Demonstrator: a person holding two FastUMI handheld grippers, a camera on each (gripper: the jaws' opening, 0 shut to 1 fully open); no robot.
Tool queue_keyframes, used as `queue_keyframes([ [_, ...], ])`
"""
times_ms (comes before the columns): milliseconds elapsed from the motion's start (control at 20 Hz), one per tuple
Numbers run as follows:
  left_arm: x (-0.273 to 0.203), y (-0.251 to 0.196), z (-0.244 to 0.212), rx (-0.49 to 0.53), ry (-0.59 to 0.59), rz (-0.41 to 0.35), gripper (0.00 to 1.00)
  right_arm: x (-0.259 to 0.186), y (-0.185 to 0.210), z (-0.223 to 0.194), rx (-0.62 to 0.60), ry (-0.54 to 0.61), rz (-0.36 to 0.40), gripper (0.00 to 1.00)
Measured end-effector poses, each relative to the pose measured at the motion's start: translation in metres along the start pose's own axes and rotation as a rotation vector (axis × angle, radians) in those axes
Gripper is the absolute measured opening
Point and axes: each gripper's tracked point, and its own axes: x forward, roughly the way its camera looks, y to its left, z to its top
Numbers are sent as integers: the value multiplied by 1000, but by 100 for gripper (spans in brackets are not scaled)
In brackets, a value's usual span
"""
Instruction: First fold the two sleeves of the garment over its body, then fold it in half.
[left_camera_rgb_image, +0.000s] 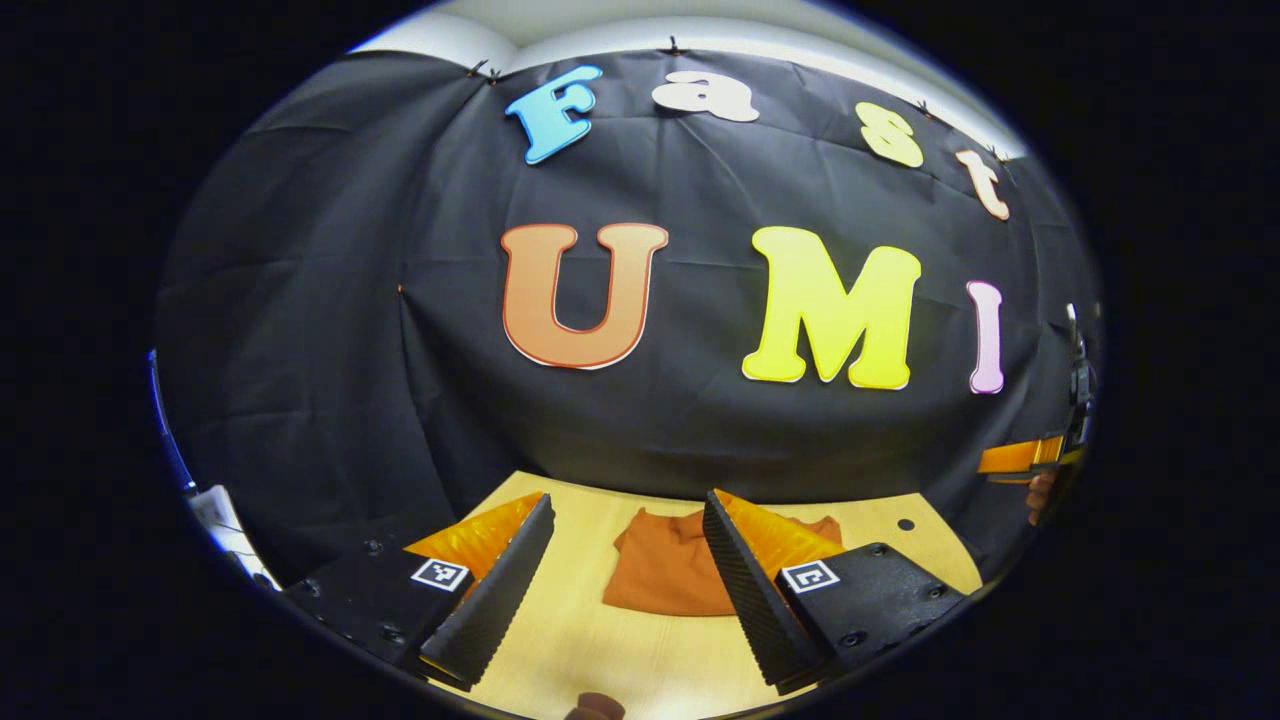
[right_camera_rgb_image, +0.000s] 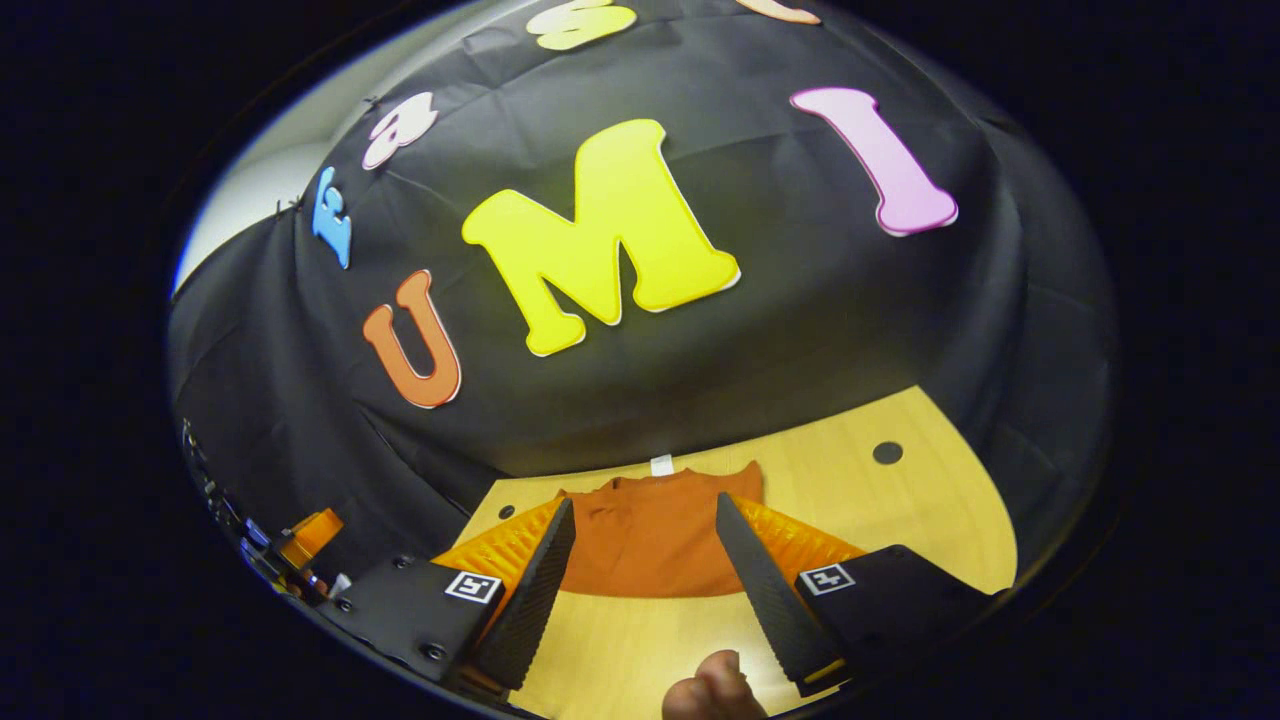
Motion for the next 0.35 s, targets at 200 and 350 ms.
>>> queue_keyframes([
  [200,-26,-12,4,-12,-39,7,97,-46,-9,14,-158,-147,-100,92],
  [350,-47,-19,-1,-20,-68,-11,98,-77,1,-1,-218,-189,-163,99],
])
